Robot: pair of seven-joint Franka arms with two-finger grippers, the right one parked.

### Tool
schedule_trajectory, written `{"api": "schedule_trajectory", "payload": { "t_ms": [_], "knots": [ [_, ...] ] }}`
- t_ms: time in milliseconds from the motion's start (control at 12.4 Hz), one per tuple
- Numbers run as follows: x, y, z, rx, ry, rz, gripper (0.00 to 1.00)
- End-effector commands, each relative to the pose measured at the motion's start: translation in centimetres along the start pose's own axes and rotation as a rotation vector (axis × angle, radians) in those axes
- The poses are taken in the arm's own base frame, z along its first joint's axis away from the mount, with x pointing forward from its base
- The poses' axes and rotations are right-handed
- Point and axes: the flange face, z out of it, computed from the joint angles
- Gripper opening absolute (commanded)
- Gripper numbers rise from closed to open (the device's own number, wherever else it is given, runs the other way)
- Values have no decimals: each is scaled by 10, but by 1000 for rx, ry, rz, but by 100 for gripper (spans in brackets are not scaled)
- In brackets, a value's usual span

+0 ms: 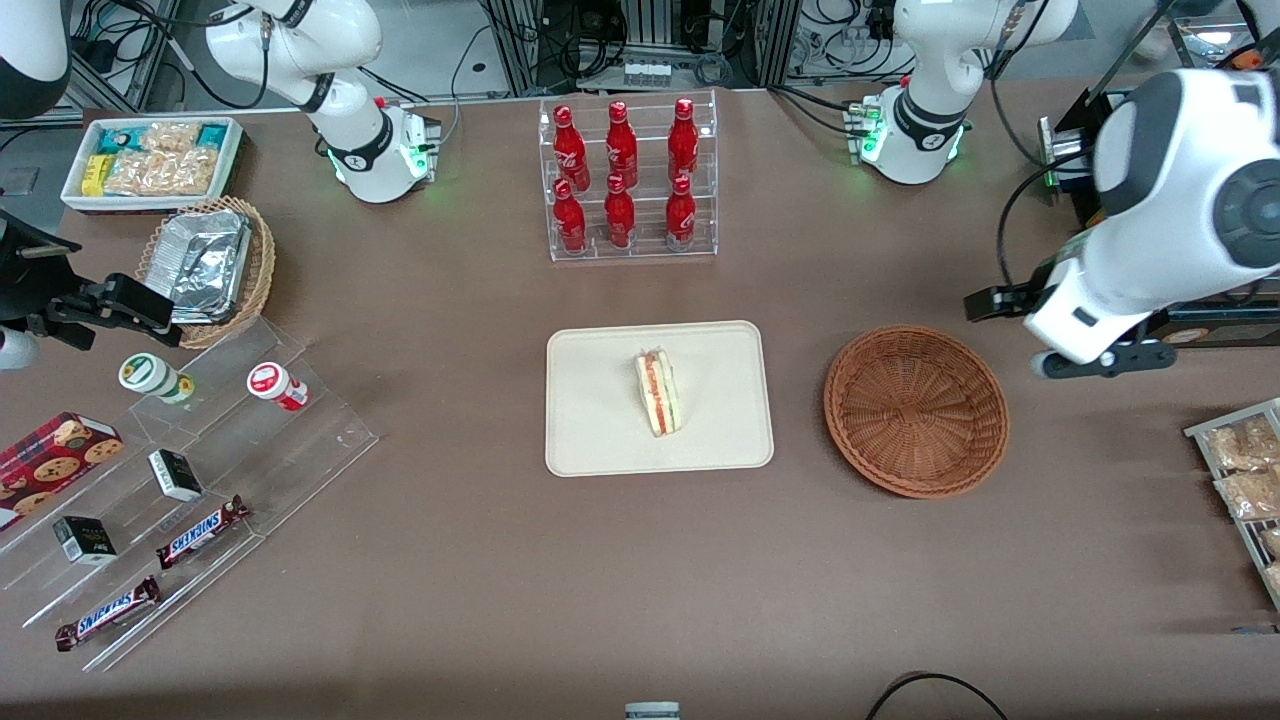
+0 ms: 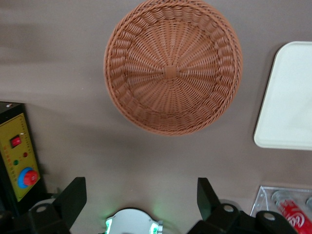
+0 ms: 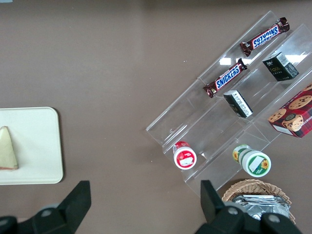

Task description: Place sandwich from basket to tray

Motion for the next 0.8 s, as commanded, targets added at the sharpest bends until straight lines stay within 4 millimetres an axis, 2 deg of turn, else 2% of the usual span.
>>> {"api": "schedule_trajectory", "payload": {
  "t_ms": [0,161,241,482,723],
  "knots": [
    [-21,-23,-31,-20,33,39,100],
    [-36,-43,-50,-27,67,21,100],
    [-38,-53,-53,-33,64,3,100],
    [-47,-77,-80,-45,102,-36,100],
    [-50,-86,-91,-50,119,-47,100]
  ]
}}
